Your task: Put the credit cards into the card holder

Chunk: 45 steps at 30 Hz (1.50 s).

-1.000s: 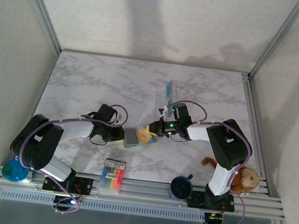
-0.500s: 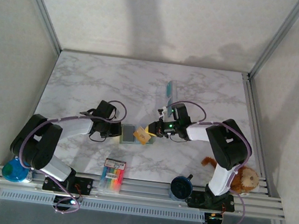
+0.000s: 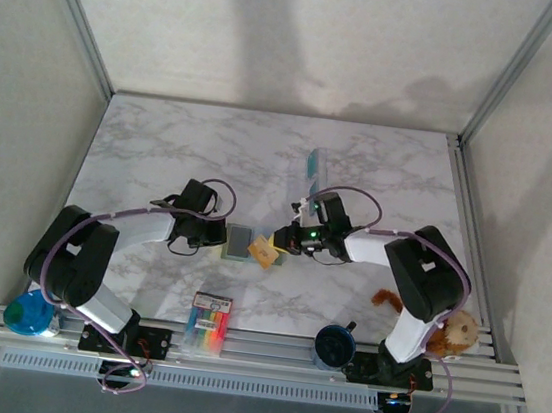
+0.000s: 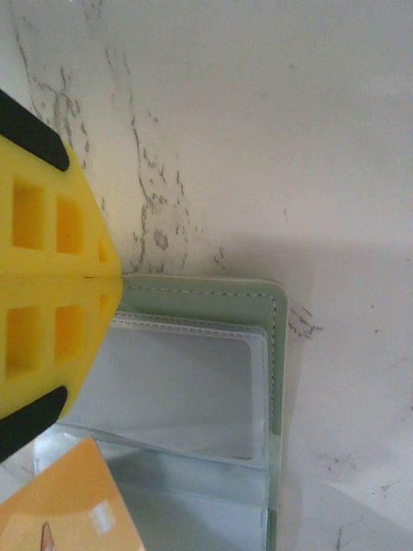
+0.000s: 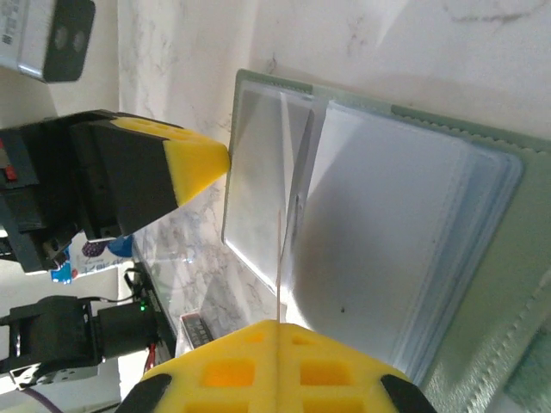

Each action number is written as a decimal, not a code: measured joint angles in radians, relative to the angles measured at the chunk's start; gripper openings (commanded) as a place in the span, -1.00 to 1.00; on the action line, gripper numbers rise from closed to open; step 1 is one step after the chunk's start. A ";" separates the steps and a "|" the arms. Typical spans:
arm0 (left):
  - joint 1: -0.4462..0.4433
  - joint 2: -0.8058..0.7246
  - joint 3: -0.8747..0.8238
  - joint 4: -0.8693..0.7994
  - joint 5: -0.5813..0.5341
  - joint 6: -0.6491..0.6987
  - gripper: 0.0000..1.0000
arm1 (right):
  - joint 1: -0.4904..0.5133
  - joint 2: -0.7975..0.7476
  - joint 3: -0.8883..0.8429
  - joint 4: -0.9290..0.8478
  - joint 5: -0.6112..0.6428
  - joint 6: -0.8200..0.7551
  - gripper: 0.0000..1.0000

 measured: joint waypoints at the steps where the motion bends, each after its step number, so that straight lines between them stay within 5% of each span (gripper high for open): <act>1: 0.000 0.000 -0.001 0.000 -0.001 0.000 -0.92 | 0.000 -0.012 0.000 -0.001 0.008 -0.003 -1.00; 27: 0.000 0.005 -0.010 -0.003 -0.004 0.012 -0.90 | 0.002 0.056 -0.015 0.100 0.030 0.043 -1.00; 45: 0.001 0.001 -0.033 0.025 0.006 0.011 -0.90 | 0.108 0.042 -0.080 0.236 0.340 0.161 -1.00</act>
